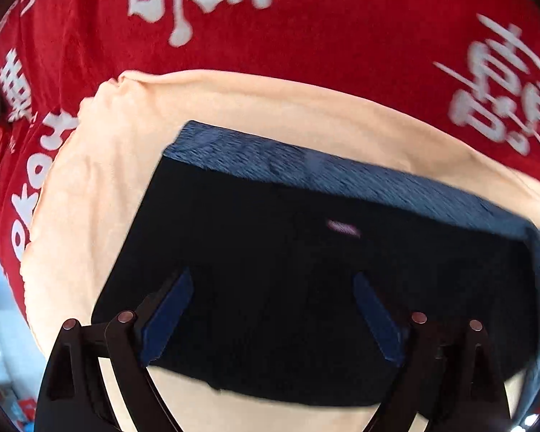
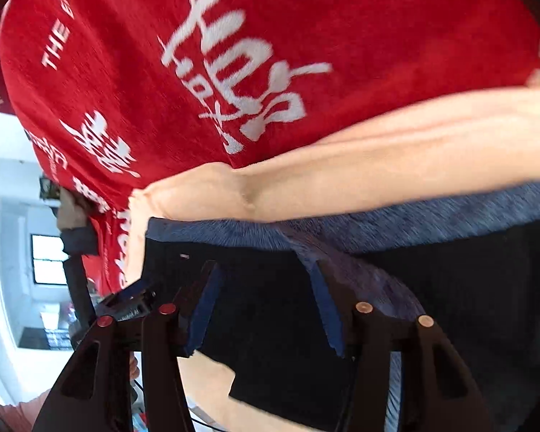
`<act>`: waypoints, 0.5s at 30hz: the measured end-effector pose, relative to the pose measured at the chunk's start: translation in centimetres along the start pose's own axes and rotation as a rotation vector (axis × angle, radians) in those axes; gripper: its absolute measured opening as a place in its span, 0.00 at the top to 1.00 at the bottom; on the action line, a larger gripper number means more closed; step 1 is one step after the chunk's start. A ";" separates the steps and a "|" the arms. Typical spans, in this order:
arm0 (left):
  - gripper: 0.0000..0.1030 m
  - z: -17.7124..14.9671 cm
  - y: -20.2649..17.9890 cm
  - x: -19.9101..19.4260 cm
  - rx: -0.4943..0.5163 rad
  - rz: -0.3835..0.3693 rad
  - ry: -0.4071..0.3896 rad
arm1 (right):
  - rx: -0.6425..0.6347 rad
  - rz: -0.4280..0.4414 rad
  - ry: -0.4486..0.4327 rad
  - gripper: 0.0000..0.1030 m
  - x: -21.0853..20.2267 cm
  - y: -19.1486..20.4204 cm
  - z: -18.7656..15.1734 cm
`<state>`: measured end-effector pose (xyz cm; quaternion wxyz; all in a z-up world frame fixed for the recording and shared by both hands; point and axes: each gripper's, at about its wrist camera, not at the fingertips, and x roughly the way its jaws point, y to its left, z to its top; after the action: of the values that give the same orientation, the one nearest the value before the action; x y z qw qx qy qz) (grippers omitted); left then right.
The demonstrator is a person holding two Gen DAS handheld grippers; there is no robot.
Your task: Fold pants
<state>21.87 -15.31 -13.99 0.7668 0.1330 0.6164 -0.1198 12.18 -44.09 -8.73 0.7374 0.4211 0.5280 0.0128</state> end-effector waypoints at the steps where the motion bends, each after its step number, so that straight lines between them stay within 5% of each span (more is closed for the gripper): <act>1: 0.11 -0.5 -0.8 -0.4 0.021 -0.021 0.007 | 0.023 0.007 -0.011 0.41 -1.3 -0.7 -1.1; 6: 0.11 -4.2 -7.1 -2.1 0.174 -0.183 0.072 | 0.155 -0.048 -0.066 0.41 -6.7 -4.4 -7.4; 15: 0.11 -10.9 -21.3 -3.9 0.442 -0.514 0.137 | 0.464 -0.239 -0.221 0.37 -18.4 -14.6 -24.9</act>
<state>3.69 -31.39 -13.56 0.6210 0.1444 0.6389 -0.4305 -21.86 -46.94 -6.04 0.6707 0.5122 0.4790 -0.2417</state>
